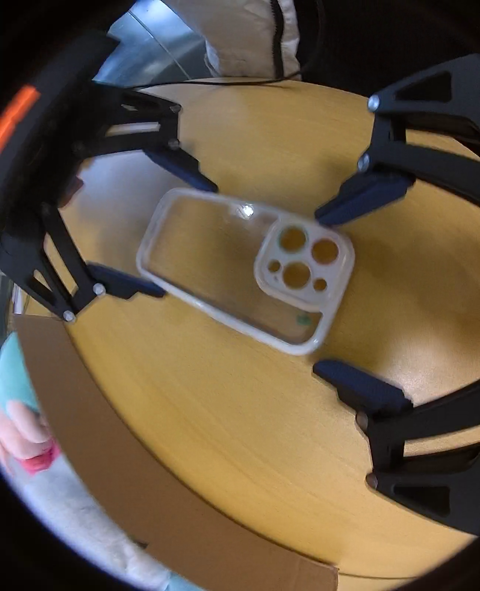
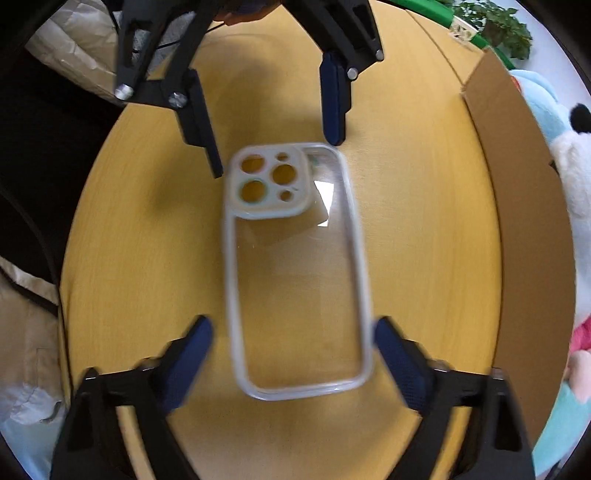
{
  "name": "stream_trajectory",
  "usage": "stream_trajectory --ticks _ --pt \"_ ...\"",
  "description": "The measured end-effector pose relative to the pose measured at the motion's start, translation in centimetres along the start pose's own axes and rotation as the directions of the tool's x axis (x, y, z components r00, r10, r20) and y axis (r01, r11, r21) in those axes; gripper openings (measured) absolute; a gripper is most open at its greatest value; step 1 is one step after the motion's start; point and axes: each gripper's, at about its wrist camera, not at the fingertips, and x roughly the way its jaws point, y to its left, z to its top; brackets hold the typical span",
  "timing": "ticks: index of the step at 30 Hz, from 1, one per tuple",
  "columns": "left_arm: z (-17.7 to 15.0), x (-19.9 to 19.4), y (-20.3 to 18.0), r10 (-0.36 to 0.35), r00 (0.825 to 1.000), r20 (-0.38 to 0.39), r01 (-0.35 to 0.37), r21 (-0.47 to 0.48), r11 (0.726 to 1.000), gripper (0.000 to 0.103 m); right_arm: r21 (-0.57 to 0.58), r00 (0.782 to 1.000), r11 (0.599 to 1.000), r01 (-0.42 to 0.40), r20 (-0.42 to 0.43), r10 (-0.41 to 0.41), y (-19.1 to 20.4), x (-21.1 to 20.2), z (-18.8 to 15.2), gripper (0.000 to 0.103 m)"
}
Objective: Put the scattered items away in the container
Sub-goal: 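Lower the right gripper onto the phone case while the left gripper reaches toward it, then grip the phone case with both grippers and lift it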
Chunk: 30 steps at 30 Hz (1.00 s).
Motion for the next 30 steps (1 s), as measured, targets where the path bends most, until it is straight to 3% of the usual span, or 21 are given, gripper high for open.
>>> stream_trajectory --ticks 7,8,12,19,25,27,29,30 --pt "0.2 -0.9 -0.7 0.014 1.0 0.007 -0.015 0.108 0.994 0.077 0.021 1.0 1.0 -0.002 0.027 0.001 -1.0 -0.6 -1.0 0.082" --pt "0.3 -1.2 -0.6 0.007 1.0 0.005 -0.007 0.112 0.994 0.073 0.02 1.0 1.0 -0.002 0.029 0.002 -1.1 -0.6 -1.1 0.082" --pt "0.8 -2.2 -0.1 0.006 1.0 -0.013 -0.005 0.111 0.994 0.073 0.008 1.0 1.0 0.004 0.03 -0.005 -1.9 -1.4 -1.3 0.082" --pt "2.8 -9.4 1.9 0.056 0.994 0.091 -0.07 0.153 0.986 0.072 0.005 0.995 0.997 0.074 0.06 -0.074 -4.7 -5.5 -1.5 0.082" --pt "7.8 -16.7 6.4 0.205 0.966 0.16 -0.243 0.273 0.931 0.072 0.03 0.968 0.972 0.234 0.091 -0.235 -9.9 -11.6 -1.5 0.082" --pt "10.3 -18.4 6.1 0.228 0.957 0.178 -0.274 0.308 0.911 0.072 0.04 0.954 0.958 0.285 0.087 -0.287 -9.9 -12.8 -0.4 0.082" --pt "11.3 -21.4 8.6 0.244 0.95 0.194 -0.299 0.339 0.892 0.072 0.055 0.939 0.943 0.33 0.088 -0.333 -10.2 -15.6 -2.4 0.082" --pt "11.1 -22.9 9.8 0.248 0.948 0.202 -0.306 0.348 0.886 0.072 0.066 0.931 0.935 0.35 0.09 -0.355 -9.5 -17.1 0.4 0.082"
